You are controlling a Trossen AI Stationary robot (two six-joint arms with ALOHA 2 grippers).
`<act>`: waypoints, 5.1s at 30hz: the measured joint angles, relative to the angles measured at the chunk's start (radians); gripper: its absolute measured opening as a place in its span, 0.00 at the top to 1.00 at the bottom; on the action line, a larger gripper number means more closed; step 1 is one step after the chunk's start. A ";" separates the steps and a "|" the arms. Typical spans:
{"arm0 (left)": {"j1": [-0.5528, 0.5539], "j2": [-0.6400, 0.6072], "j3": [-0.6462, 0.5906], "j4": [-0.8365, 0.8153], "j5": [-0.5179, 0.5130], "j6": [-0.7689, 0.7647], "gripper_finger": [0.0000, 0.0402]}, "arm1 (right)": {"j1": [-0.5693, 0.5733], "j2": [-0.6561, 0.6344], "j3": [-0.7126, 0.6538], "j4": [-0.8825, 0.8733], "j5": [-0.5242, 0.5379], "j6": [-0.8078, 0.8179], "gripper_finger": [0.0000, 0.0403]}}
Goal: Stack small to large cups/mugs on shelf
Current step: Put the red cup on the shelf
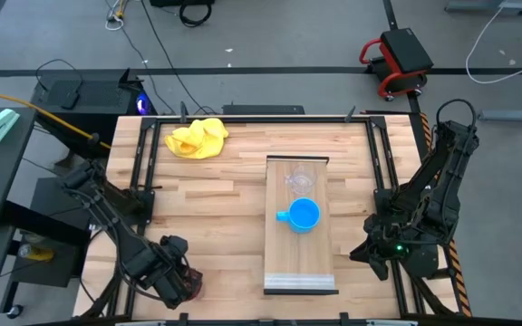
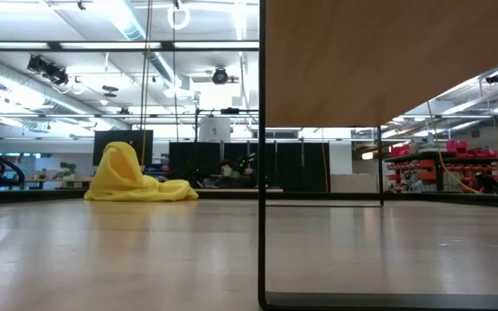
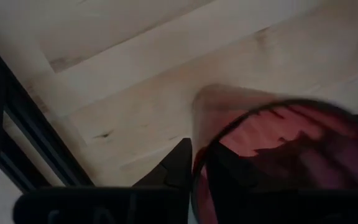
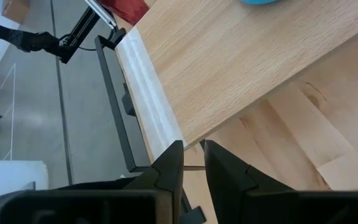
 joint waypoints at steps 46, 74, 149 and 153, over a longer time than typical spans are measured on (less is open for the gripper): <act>0.315 -0.005 0.597 -0.146 -0.240 0.538 0.97 | 0.041 0.000 0.000 -0.011 0.147 -0.081 0.83; 0.472 0.130 0.597 0.198 -0.133 0.852 0.97 | 0.082 0.199 -0.194 0.472 0.631 -0.430 0.99; 0.515 0.263 0.597 0.304 -0.107 0.901 0.96 | -0.041 0.322 -0.156 0.760 0.466 -0.699 1.00; 0.515 0.263 0.597 0.312 -0.101 0.919 0.97 | -0.071 0.325 -0.156 0.748 0.437 -0.691 1.00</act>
